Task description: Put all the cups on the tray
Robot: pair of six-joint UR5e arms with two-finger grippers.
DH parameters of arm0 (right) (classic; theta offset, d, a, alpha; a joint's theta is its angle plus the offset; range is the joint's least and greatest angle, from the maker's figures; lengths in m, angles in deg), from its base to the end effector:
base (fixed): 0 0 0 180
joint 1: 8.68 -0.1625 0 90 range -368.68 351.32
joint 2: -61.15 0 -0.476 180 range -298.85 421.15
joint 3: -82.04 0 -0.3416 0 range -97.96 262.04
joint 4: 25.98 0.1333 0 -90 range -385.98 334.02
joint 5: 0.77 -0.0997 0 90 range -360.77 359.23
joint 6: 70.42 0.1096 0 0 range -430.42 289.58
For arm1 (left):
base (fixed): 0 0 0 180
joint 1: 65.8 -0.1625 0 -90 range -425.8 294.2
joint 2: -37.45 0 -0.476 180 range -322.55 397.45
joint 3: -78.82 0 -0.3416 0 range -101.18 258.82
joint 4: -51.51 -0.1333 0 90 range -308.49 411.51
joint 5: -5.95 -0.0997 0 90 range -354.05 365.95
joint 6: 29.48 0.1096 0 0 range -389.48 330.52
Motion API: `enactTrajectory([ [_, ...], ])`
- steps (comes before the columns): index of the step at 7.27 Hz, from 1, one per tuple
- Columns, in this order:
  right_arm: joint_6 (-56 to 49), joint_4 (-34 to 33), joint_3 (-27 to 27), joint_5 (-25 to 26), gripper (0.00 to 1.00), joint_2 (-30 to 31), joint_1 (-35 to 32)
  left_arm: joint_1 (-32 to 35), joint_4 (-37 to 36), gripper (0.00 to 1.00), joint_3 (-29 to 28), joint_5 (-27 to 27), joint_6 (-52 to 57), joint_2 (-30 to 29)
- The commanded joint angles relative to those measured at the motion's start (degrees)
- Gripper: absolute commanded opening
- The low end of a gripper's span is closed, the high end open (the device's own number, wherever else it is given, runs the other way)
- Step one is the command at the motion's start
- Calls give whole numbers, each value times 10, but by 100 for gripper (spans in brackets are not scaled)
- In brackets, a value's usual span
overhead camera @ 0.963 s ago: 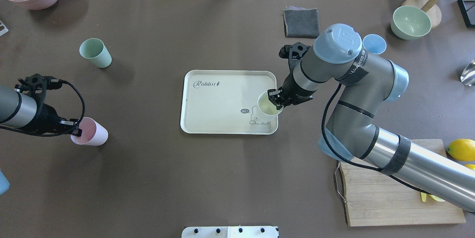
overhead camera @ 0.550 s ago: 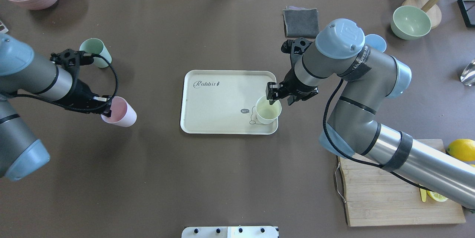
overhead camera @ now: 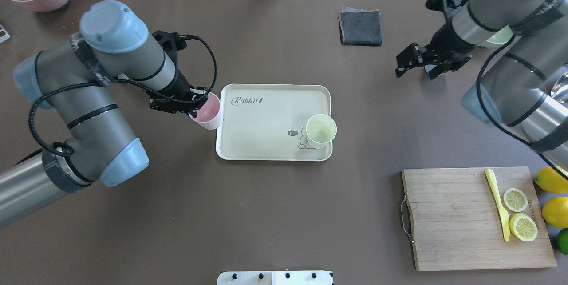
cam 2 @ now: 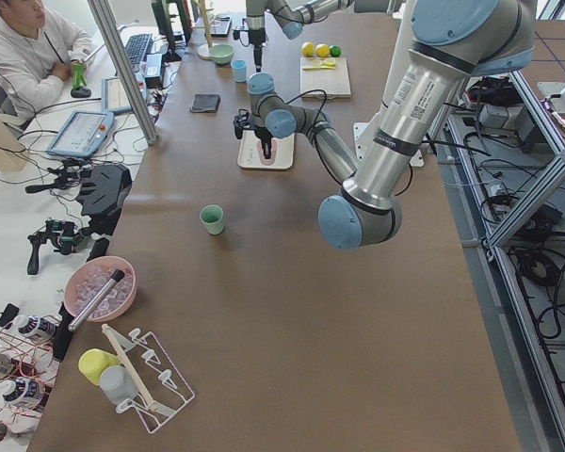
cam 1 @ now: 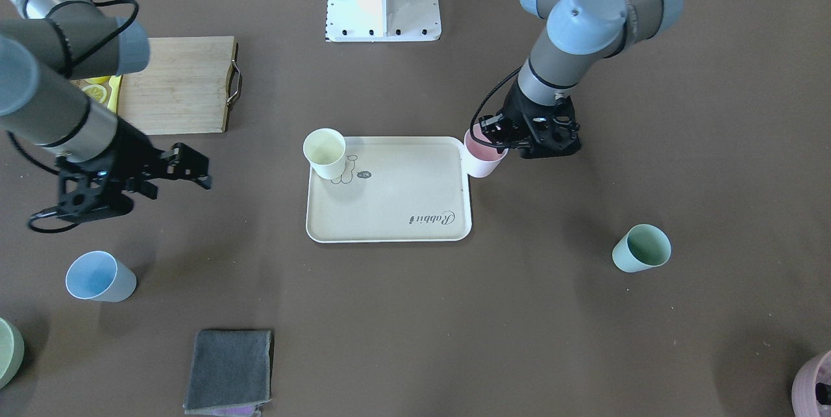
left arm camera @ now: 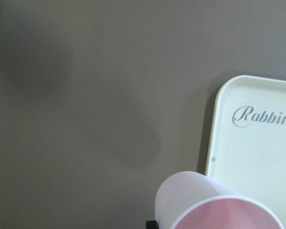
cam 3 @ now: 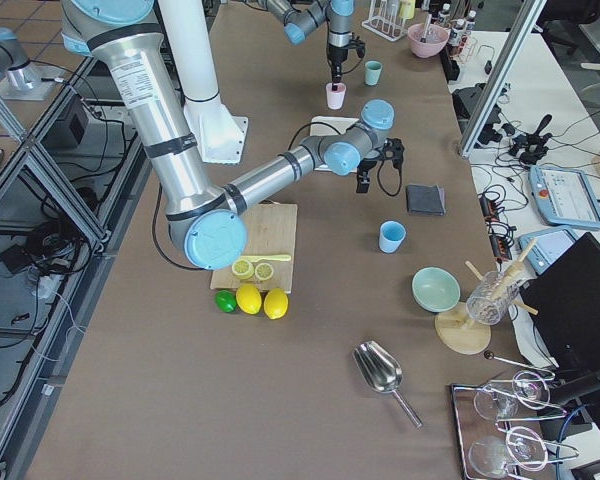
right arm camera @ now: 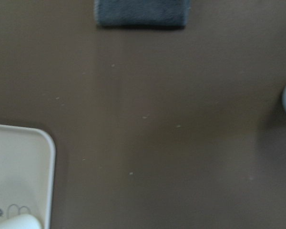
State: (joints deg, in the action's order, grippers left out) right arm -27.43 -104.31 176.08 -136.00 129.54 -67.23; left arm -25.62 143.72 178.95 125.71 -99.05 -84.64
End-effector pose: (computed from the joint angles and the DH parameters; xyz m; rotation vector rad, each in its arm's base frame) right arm -0.2706 -0.5488 0.4581 0.0309 -0.9761 -0.0718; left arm 0.4409 -0.4756 0.3344 -0.0432 0.9017 -0.1197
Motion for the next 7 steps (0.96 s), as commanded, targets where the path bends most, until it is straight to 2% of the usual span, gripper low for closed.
enactTrajectory([
  [1,-181,-57,-66,-6,100,6,-80,-41,0,0,-41,-26,-52,-52],
  [2,-184,-52,-98,-5,99,-3,-86,-68,3,0,-62,-65,-57,-67],
  [5,-178,-48,-172,0,98,-34,-92,-80,3,0,-76,-73,-56,-75],
  [6,-177,-47,-196,3,93,-47,-92,-81,2,17,-75,-73,-56,-75],
  [7,-157,-47,-204,3,89,-55,-91,-81,2,98,-73,-74,-56,-77],
])
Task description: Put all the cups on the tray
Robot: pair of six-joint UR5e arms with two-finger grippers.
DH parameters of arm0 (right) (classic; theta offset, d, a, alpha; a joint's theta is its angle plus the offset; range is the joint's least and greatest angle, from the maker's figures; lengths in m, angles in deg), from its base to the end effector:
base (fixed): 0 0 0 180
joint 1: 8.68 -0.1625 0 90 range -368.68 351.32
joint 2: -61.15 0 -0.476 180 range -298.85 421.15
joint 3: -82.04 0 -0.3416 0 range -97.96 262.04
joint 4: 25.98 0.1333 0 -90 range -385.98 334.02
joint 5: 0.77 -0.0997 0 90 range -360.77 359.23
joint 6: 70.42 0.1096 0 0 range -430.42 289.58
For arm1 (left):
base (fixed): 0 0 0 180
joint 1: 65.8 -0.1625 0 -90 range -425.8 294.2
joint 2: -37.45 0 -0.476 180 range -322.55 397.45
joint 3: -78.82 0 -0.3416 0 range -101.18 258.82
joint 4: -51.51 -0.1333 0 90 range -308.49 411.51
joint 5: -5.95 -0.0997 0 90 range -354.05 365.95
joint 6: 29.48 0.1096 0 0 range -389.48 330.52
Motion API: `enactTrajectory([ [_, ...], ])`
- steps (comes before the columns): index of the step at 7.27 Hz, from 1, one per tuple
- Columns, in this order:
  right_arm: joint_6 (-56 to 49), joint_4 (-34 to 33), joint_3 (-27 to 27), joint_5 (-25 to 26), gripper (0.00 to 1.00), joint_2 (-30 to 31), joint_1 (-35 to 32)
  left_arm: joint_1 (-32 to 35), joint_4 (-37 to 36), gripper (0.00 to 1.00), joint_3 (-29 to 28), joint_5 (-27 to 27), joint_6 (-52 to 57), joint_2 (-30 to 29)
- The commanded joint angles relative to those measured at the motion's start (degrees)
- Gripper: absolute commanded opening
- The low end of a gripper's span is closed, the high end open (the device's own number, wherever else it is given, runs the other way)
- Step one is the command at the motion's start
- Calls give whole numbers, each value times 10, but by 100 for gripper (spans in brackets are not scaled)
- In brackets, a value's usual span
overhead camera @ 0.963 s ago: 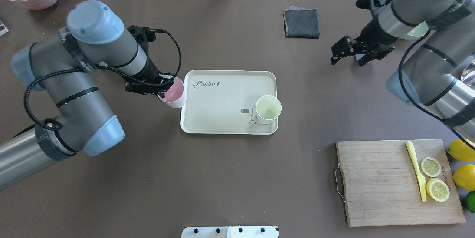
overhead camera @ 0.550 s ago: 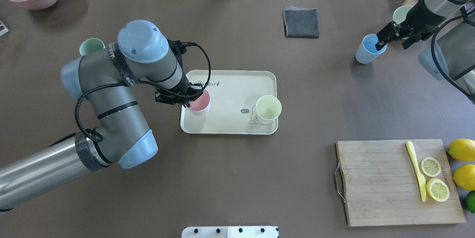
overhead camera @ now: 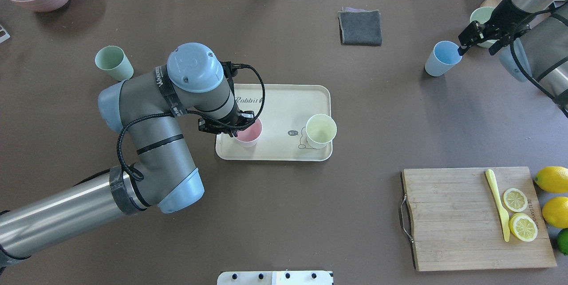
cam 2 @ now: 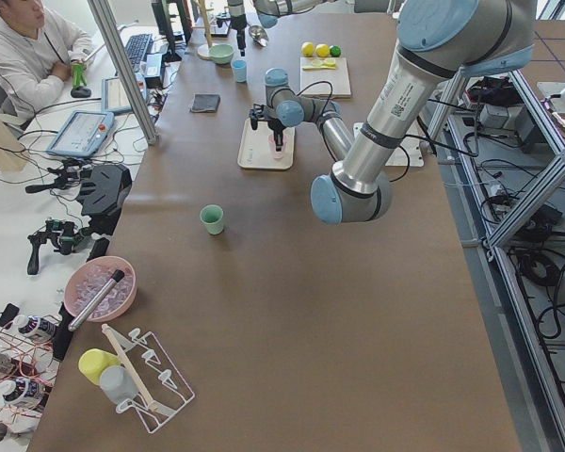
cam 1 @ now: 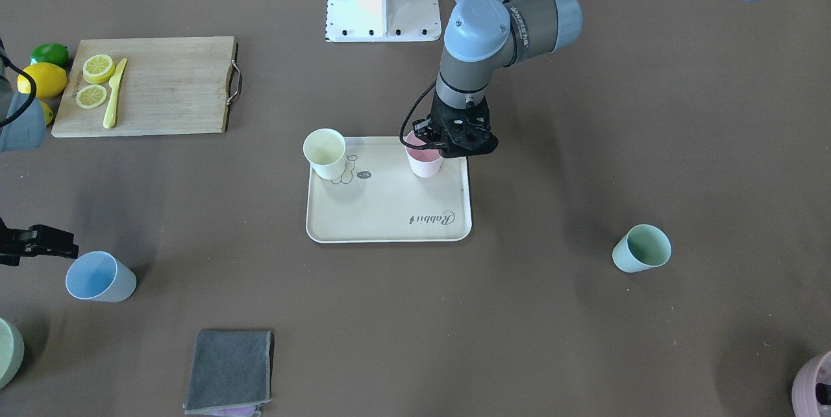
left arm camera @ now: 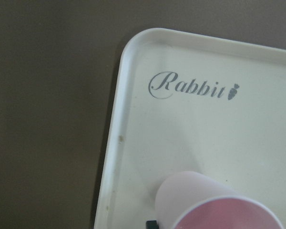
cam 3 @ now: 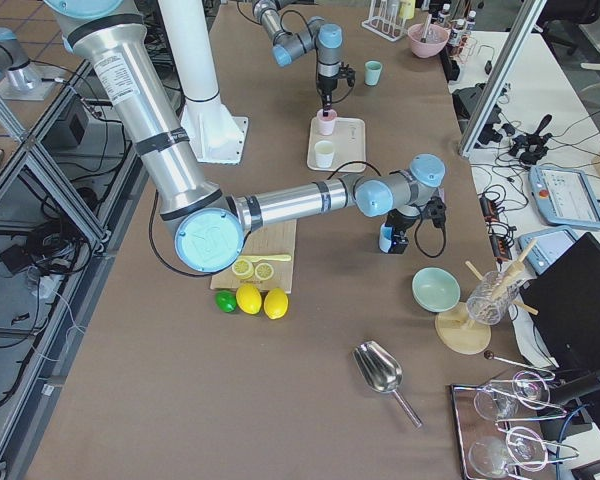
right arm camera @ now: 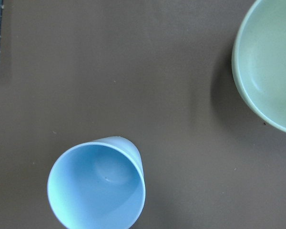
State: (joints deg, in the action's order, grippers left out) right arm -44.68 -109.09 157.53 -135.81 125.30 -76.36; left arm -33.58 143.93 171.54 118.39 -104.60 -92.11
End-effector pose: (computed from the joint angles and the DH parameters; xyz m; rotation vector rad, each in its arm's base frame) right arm -0.1996 -0.6330 0.5661 -0.0419 -0.8342 -0.0689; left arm 0.5418 -0.4495 0.3015 -0.0329 0.8540 -0.1313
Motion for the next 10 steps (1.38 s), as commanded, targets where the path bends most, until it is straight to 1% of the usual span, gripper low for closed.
enactTrajectory([
  [1,23,0,-47,1,88,-36,0,-1,-1,98,3,-7,0,-3],
  [2,23,0,-56,1,88,-37,5,-1,0,98,4,-13,1,-3],
  [3,23,19,-61,4,88,-31,16,0,-2,98,4,-13,2,-3],
  [4,41,37,-71,9,80,-29,27,2,-5,98,7,-13,5,-2],
  [5,59,41,-67,8,1,-31,30,6,-7,98,11,-13,8,-2],
  [6,53,41,-68,8,0,-31,34,23,-7,98,18,-9,14,2],
  [7,58,40,-64,4,0,-38,35,66,-33,98,42,-3,82,19],
  [8,62,37,-49,1,0,-39,36,127,-56,98,47,35,180,42],
  [9,83,35,-46,1,0,-55,36,187,-52,98,40,46,283,77],
  [10,120,34,-30,-6,0,-65,44,230,-49,98,7,48,358,83],
])
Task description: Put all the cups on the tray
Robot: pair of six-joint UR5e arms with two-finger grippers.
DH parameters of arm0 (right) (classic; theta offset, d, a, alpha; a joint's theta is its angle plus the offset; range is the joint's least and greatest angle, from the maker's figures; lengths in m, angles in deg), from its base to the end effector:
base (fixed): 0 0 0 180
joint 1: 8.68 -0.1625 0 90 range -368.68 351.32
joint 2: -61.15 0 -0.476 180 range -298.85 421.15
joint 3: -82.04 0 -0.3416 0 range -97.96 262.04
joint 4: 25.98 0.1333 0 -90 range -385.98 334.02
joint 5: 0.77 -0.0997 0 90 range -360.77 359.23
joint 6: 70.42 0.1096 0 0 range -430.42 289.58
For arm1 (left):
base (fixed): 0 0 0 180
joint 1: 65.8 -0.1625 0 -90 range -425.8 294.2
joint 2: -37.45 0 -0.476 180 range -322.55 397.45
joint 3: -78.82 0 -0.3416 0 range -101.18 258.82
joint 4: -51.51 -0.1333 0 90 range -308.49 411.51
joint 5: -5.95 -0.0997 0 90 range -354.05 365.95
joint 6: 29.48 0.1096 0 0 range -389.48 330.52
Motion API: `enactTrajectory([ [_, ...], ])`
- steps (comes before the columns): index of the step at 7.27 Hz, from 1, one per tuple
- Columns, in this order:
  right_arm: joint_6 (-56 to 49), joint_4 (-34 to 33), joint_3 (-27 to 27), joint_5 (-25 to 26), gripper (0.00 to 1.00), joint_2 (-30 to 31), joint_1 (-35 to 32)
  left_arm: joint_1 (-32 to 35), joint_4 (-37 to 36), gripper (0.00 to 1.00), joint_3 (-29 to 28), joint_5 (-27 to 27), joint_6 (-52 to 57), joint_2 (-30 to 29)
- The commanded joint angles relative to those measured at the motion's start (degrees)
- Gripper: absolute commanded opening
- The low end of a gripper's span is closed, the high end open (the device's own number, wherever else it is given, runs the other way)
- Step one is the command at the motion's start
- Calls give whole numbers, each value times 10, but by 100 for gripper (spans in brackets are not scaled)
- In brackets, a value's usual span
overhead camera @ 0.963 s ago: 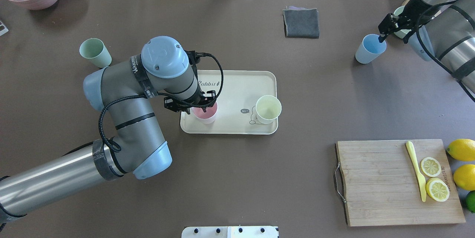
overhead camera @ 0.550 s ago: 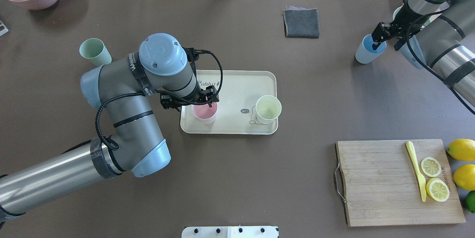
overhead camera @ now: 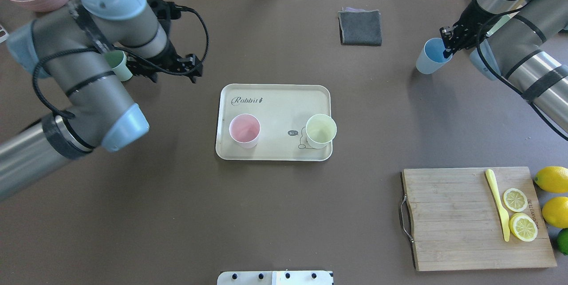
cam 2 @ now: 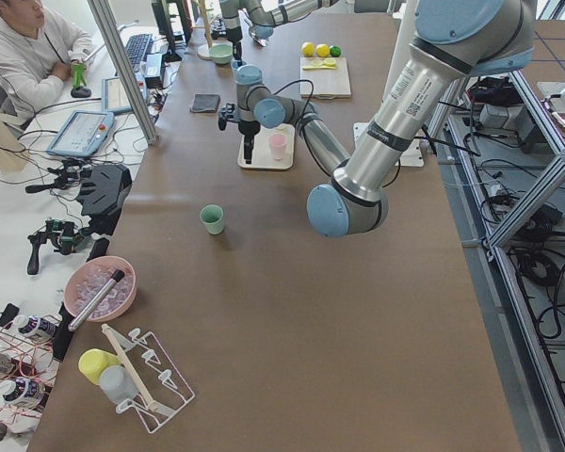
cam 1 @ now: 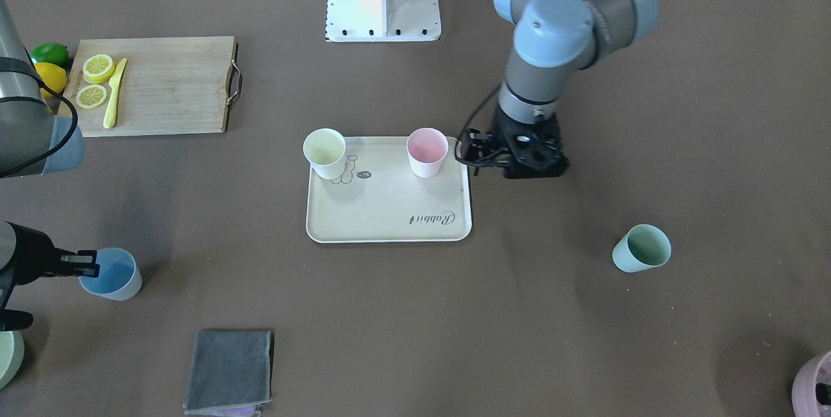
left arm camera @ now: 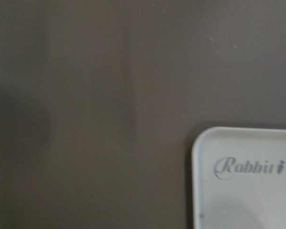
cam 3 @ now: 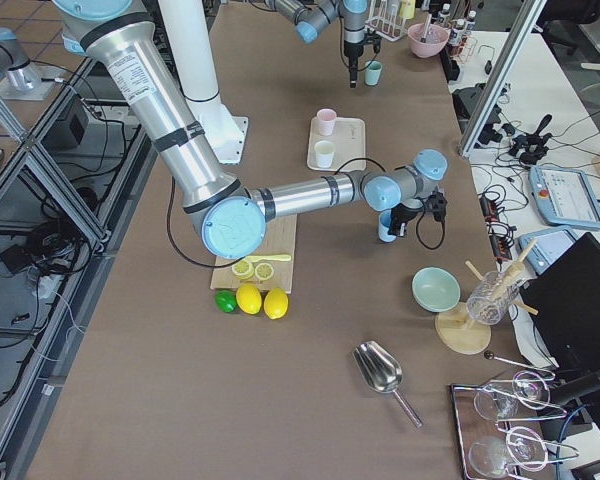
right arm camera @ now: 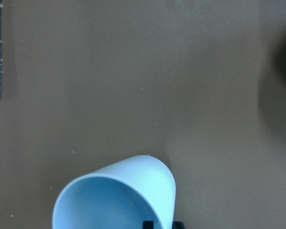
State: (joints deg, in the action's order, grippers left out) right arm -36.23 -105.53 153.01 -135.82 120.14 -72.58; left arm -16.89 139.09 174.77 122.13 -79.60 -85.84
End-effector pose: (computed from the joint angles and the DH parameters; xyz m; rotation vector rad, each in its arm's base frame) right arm -0.2584 -0.6541 0.5331 -0.0688 -0.8565 -0.0215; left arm 0.3728 -0.5567 0.3633 0.1264 0.7588 -0.0030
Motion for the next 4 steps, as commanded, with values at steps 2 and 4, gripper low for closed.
enactTrajectory([
  [2,154,2,55,-10,0,-42,60,120,76,98,-124,44,175,23],
  [4,254,5,84,5,0,-76,125,141,138,98,-181,67,182,29],
])
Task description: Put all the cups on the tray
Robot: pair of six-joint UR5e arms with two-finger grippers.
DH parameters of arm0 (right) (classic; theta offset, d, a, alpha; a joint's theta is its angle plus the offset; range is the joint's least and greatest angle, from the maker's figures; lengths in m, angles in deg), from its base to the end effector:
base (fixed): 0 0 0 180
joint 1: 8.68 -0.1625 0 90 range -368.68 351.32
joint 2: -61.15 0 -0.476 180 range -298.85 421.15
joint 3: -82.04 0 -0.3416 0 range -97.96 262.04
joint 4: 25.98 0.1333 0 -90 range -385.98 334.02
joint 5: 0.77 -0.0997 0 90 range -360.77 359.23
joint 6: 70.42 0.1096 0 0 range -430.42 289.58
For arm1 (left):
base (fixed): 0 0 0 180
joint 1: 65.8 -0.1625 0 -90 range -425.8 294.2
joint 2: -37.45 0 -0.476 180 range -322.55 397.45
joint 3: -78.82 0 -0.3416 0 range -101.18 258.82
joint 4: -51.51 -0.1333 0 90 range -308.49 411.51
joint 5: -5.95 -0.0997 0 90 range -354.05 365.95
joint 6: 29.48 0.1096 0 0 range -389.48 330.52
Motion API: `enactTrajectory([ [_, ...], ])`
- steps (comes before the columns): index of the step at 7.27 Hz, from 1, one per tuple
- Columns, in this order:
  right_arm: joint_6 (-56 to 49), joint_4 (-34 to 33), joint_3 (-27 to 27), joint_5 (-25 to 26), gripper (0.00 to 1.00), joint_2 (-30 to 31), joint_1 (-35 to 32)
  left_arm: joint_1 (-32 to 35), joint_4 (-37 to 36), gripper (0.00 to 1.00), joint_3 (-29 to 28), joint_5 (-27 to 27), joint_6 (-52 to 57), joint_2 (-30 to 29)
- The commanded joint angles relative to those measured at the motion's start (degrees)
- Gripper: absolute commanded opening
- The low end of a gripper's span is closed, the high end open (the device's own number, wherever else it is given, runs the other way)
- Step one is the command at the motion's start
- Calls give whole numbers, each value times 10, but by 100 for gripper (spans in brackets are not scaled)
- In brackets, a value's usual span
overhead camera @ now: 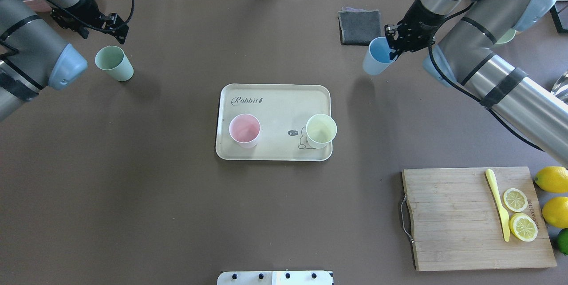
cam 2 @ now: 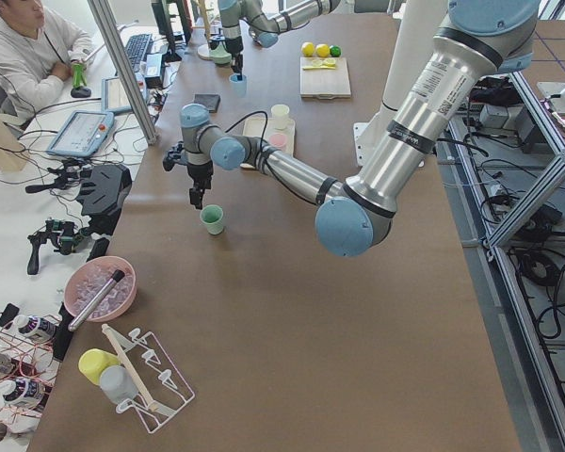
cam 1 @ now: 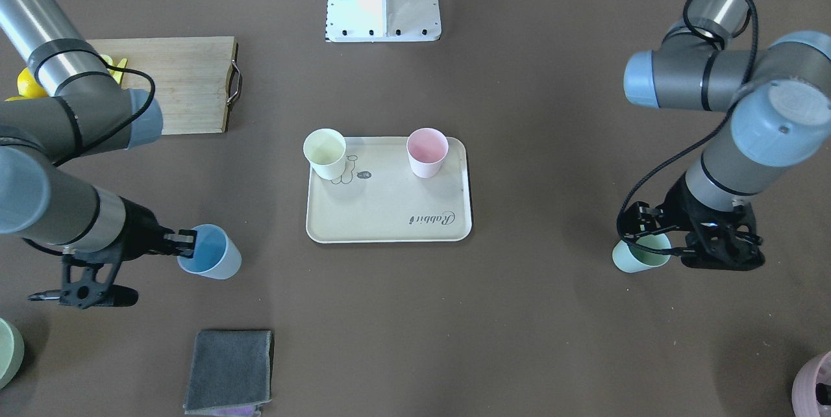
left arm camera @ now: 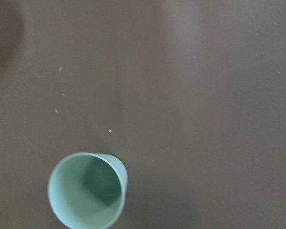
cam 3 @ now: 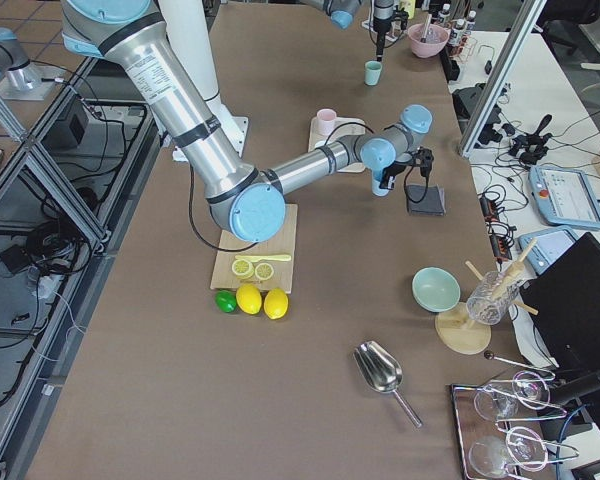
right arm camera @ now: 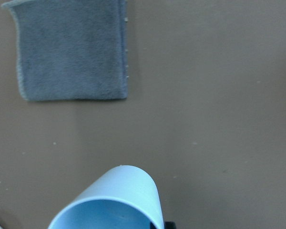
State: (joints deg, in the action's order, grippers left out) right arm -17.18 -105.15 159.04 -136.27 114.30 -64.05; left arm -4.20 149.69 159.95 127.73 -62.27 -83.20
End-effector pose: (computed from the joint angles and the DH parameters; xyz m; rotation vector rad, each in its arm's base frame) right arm -0.3658 -0.6267 0.4117 -0.1210 -0.9490 0.0594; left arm 0.2630 -0.6454 0.4762 0.1625 0.7251 0.0719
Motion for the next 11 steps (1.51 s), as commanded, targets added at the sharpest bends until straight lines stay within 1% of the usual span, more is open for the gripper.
enactTrajectory([
  [1,102,1,38,37,0,-30,75,17,33,98,-52,12,22,2],
  [3,129,2,39,71,0,-40,116,17,43,98,-66,13,20,5],
  [4,131,2,38,87,0,-44,132,12,62,98,-79,20,19,10],
  [6,125,1,37,97,0,-44,140,-3,80,93,-80,30,12,26],
  [7,125,1,39,98,99,-52,137,-5,80,83,-79,36,12,32],
  [8,122,0,46,97,100,-54,129,-8,85,38,-79,42,10,35],
  [9,121,-3,59,90,100,-53,114,-9,85,0,-80,43,8,35],
  [10,121,-6,65,87,100,-52,105,-9,86,0,-78,53,6,34],
  [11,119,-6,71,61,100,-47,78,-8,83,0,-72,81,3,30],
])
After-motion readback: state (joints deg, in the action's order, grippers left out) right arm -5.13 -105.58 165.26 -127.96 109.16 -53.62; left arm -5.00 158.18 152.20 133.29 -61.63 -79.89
